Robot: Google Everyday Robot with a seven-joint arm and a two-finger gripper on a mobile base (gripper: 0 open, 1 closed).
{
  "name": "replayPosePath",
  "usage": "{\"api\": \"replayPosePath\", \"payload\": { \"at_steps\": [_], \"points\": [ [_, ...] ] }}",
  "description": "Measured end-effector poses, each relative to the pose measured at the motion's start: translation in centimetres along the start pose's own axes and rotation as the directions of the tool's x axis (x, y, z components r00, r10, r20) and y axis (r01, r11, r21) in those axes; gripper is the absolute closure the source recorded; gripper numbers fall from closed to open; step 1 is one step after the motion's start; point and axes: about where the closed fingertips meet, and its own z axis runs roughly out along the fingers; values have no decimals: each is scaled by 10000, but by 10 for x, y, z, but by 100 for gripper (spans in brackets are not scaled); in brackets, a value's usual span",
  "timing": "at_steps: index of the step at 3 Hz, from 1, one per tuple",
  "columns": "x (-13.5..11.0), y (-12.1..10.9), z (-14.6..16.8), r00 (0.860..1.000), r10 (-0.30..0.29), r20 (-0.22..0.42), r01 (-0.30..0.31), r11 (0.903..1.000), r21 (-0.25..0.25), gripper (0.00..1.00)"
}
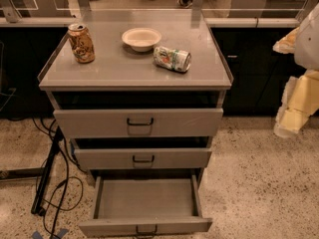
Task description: Close bottom drawer
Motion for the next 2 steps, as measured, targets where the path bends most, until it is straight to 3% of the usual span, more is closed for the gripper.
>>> {"api": "replayPosePath", "payload": {
  "at_steps": [2],
  "points": [
    [6, 4, 5, 9999, 95, -82, -95, 10000, -20, 0]
  ]
}}
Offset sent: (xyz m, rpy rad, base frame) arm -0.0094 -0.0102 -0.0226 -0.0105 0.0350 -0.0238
